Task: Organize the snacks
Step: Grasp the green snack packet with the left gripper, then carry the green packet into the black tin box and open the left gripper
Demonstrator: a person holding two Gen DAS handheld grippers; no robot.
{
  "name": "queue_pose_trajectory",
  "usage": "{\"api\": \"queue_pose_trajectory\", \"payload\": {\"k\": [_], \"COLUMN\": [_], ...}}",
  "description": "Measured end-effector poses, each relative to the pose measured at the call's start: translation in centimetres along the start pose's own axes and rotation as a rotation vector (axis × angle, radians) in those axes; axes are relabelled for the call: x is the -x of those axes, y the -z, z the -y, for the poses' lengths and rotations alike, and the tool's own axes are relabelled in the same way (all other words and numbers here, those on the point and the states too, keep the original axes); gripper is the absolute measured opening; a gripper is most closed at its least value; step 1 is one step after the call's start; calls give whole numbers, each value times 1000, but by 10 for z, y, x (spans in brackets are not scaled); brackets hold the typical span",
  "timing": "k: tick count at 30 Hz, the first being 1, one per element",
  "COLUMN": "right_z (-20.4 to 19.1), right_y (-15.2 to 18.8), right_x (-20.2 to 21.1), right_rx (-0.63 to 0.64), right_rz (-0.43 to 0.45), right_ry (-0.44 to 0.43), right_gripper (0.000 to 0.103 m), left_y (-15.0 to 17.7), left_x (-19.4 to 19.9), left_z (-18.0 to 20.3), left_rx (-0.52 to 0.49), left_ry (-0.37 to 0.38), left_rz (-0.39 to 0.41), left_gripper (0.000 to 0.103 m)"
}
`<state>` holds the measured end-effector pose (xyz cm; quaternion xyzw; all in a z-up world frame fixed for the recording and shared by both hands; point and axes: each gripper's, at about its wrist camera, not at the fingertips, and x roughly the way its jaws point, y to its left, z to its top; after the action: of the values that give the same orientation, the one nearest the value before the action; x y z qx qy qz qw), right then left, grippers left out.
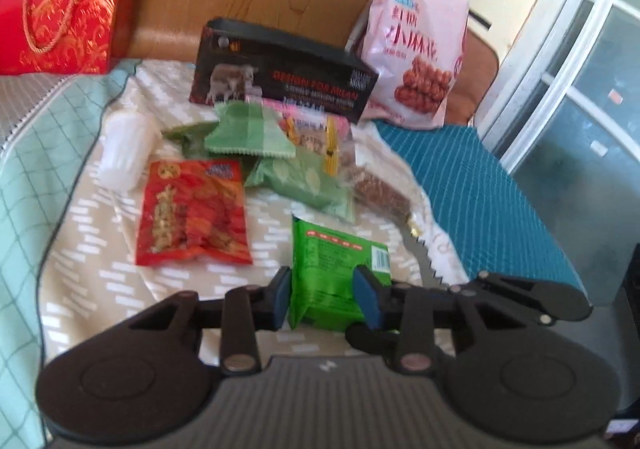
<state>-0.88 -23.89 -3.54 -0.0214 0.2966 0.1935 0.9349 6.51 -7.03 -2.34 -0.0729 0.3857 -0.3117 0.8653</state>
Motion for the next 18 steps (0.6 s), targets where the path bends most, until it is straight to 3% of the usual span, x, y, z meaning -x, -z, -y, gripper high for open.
{"api": "queue_pose_trajectory", "payload": {"k": [7,18], "right_z": [-5,16], "right_y": [-16,-59], "right_x": [13,1], "right_rx": [16,42], "right_rz": [134,217], "right_ry": [19,90], "right_gripper": [38,38], "left_y": [-22,-88], "left_x": [24,7], "left_z": [1,5], "left_rx": [-1,-28], "left_ry": [41,64], "left_rz": [106,150], "left_gripper": [30,30]}}
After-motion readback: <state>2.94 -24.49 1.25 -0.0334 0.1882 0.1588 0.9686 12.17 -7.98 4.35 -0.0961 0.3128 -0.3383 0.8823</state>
